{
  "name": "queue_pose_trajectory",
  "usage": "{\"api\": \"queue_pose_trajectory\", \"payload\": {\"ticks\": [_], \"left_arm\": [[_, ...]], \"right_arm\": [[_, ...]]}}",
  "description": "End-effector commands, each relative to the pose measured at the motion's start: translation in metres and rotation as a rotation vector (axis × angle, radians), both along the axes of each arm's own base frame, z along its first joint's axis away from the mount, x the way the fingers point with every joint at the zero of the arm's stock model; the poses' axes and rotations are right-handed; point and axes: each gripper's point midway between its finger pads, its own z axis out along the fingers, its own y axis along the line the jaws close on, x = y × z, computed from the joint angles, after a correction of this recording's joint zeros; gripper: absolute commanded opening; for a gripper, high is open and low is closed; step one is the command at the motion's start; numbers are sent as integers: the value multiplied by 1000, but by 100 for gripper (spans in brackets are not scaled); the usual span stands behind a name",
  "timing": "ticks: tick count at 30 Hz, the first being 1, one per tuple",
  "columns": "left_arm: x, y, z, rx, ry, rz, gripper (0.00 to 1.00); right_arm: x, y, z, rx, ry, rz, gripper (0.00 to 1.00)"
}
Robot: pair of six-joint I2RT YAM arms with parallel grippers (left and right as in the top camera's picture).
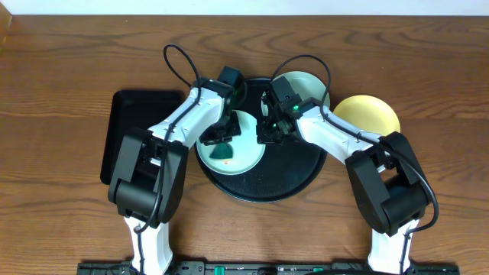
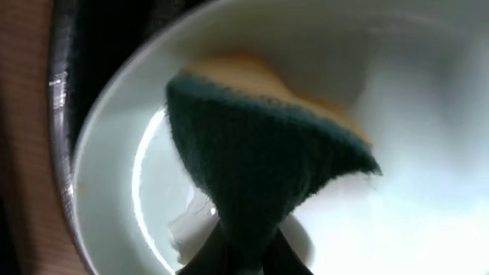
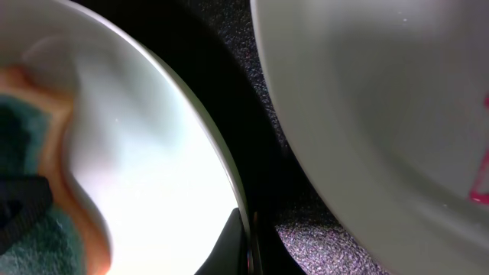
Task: Clean dirty plates on tray and stack at the side
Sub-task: 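Scrub the pale green plate with the sponge in the left gripper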
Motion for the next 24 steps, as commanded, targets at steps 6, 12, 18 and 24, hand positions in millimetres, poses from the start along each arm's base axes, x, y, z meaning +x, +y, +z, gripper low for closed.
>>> {"api": "queue_pose_trajectory", "payload": {"ticks": [6,12,18,24], "left_arm": [[-30,-43,-7,-307,130,-323,8],[4,-38,-12,-231,-2,-240,7],[35,26,-11,140,-172,203,7],[38,35,-9,186,-206,285,7]], "right_arm": [[-2,-4,-16,-32,27,-14,1],[-2,-4,-16,-34,29,-14,1],[-2,-5,-16,-36,27,-15,1],[-2,-5,-16,-37,27,-15,1]]}}
